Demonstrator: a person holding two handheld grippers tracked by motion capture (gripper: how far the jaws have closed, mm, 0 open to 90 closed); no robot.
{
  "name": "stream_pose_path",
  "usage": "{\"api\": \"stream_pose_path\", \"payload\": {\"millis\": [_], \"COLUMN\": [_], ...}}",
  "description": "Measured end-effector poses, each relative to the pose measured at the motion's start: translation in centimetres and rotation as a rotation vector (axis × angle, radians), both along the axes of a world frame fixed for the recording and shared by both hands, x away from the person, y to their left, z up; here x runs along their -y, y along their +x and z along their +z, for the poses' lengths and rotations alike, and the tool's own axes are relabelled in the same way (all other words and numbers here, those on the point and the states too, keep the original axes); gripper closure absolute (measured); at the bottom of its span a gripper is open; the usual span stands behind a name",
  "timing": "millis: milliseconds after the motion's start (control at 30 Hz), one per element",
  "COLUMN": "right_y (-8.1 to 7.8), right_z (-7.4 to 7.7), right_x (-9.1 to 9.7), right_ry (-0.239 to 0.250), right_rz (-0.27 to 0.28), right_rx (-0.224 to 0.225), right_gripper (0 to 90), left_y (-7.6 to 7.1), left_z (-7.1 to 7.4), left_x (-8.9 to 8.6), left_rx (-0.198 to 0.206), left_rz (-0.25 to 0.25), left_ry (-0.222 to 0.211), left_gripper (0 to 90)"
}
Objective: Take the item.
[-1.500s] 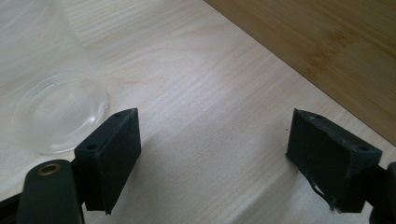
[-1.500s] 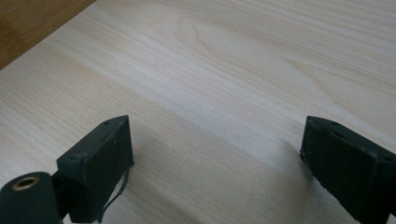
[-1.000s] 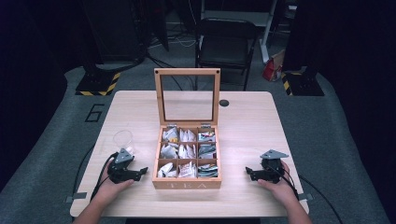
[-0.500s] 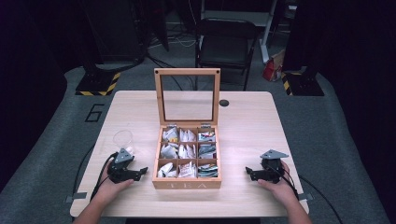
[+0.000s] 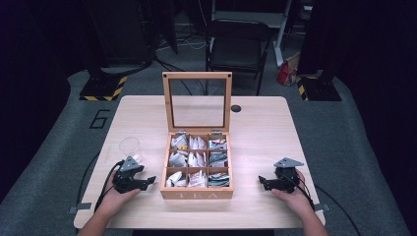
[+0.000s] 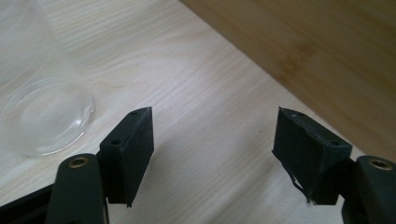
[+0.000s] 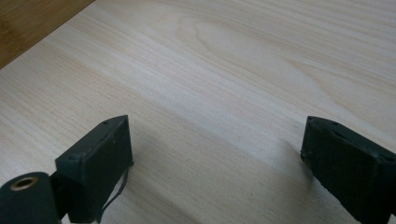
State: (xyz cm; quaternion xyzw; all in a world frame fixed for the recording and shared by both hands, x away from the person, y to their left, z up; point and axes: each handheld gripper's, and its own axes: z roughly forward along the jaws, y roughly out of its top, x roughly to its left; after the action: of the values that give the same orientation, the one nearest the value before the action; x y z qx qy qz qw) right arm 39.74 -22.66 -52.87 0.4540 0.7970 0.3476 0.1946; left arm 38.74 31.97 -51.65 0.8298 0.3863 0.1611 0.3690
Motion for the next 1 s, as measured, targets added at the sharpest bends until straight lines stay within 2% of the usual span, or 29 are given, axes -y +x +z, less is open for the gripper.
{"api": "stream_pose_path", "payload": {"millis": [100, 233, 267, 433, 467, 767, 833, 1000], "right_y": [0.0, 0.0, 0.0, 0.0, 0.0, 0.0, 0.0, 0.0], "right_z": [0.0, 0.0, 0.0, 0.0, 0.0, 0.0, 0.0, 0.0], "right_x": [0.0, 0.0, 0.0, 0.0, 0.0, 0.0, 0.0, 0.0], "right_ry": [0.0, 0.0, 0.0, 0.0, 0.0, -0.001, -0.001, -0.001], "right_rz": [0.001, 0.0, 0.0, 0.0, 0.0, 0.001, 0.001, 0.002], "right_rx": [0.0, -0.002, -0.002, -0.002, -0.002, 0.0, 0.001, 0.001], "right_gripper": [8.2, 8.2, 8.2, 8.2, 8.3, 8.3, 8.2, 8.3], "left_y": [-0.4, -0.9, -0.9, -1.1, -1.0, -0.8, -0.8, -0.6], "left_z": [0.7, 1.6, 1.7, 1.9, 1.9, 2.1, 2.3, 3.1], "left_x": [0.2, 0.0, 0.0, -0.1, -0.2, 0.0, 0.2, 0.5], "left_rx": [0.023, 0.032, 0.047, 0.024, 0.032, 0.018, 0.006, 0.014], "left_rz": [0.01, 0.016, 0.018, 0.041, 0.035, 0.058, 0.063, 0.057], "left_ry": [-0.031, -0.076, -0.075, -0.086, -0.067, -0.104, -0.122, -0.126], "left_gripper": [33.0, 34.6, 34.7, 36.2, 36.2, 36.9, 36.9, 37.7]}}
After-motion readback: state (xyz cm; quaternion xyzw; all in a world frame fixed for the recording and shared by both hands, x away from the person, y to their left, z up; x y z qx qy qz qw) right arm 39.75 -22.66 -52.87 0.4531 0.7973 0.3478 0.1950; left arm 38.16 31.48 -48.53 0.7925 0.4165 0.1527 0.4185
